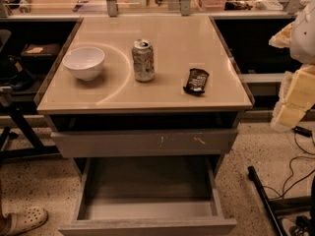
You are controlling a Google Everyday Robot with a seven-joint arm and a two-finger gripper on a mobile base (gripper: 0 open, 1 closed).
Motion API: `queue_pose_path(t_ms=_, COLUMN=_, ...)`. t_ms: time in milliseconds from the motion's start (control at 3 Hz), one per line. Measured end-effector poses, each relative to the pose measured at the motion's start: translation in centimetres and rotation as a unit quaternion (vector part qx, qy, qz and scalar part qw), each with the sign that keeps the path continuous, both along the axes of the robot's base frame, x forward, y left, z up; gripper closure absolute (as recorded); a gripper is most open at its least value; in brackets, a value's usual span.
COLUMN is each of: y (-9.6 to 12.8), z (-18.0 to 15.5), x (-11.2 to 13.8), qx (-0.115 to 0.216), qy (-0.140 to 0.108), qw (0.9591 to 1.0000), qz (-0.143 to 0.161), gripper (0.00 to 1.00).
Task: Close middle drawer
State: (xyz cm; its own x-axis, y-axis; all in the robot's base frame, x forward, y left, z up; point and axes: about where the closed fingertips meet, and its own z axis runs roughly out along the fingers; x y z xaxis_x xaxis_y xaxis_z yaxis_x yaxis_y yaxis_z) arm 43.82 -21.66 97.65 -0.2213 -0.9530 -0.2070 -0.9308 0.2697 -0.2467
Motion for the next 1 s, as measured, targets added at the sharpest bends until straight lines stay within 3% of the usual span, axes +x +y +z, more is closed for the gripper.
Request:
queue_pose_path(t_ms=333, y=0.0, z=0.0, x=0.0, qx=0.0, qy=0.0, qw=1.0, qz=0.0, gripper=0.0)
queue_pose_path(t_ms=667, y=0.0, z=0.0, x=0.0, qx=0.0, qy=0.0, qw=1.0, qz=0.0, gripper=0.18)
queue_pose_path(t_ms=1000, y=0.0, z=0.0, x=0.0, qx=0.0, qy=0.0, qw=1.0, qz=0.0, gripper=0.42)
